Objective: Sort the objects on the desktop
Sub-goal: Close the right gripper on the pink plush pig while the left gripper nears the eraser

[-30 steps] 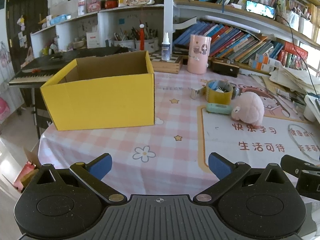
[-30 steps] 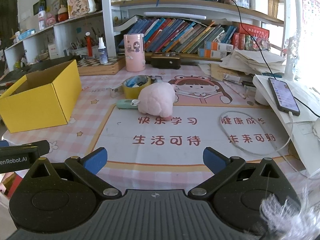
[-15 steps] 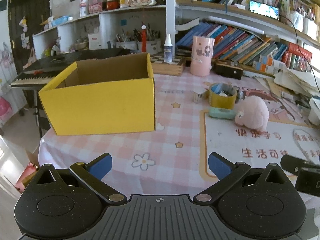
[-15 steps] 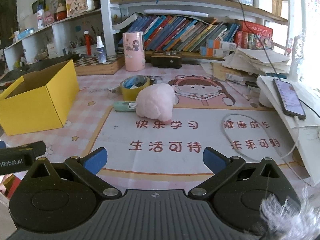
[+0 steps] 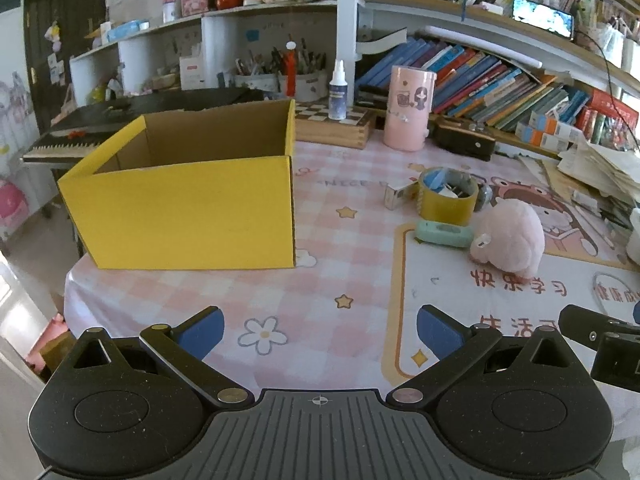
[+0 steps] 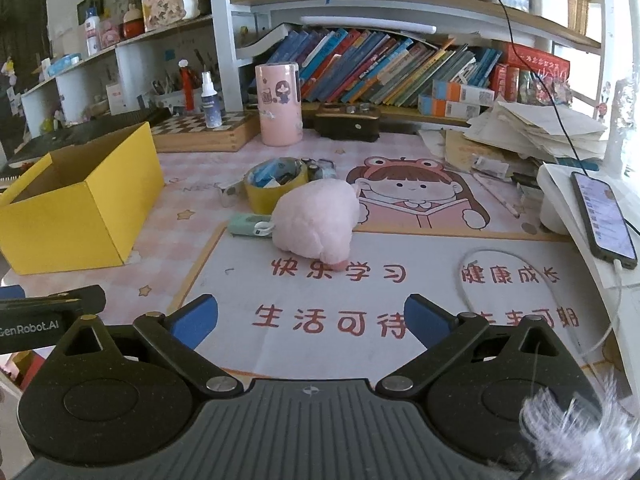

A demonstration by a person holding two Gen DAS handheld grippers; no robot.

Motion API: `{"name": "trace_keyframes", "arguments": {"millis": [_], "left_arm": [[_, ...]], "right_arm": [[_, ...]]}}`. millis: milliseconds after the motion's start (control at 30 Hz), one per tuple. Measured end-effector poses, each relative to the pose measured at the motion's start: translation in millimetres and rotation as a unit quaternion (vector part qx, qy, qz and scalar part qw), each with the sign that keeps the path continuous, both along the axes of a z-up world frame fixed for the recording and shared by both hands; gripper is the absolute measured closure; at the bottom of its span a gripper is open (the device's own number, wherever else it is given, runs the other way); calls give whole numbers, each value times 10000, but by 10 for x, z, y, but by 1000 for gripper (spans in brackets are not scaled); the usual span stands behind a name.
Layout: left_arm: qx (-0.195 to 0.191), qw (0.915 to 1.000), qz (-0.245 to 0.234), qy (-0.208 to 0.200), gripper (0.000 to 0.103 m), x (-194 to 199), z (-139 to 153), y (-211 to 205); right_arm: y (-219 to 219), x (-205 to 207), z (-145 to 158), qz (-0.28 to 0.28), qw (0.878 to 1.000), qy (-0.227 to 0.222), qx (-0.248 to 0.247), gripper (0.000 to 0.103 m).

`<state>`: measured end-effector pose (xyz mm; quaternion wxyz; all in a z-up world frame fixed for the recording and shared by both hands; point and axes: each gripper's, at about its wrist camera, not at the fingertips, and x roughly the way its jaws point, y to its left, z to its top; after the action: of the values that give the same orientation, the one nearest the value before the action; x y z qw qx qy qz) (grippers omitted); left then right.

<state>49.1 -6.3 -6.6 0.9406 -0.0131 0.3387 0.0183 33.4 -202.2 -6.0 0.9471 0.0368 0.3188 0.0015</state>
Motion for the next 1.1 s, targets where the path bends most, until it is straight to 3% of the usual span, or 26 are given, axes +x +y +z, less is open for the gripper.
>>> {"name": "trace_keyframes", "arguments": {"millis": [467, 867, 1100], "left_arm": [[23, 9983, 558, 182, 0, 268, -19, -241], [107, 9912, 1294, 266, 0, 379, 56, -360], [221, 9860, 1630, 288, 0, 385, 80, -440]], "right_arm": [[-218, 513, -36, 809, 9965, 174, 118, 2], [-578, 1155, -135, 824, 9907, 591, 909, 2], [-642, 1483, -244, 953, 9865, 778, 1080, 2]]}}
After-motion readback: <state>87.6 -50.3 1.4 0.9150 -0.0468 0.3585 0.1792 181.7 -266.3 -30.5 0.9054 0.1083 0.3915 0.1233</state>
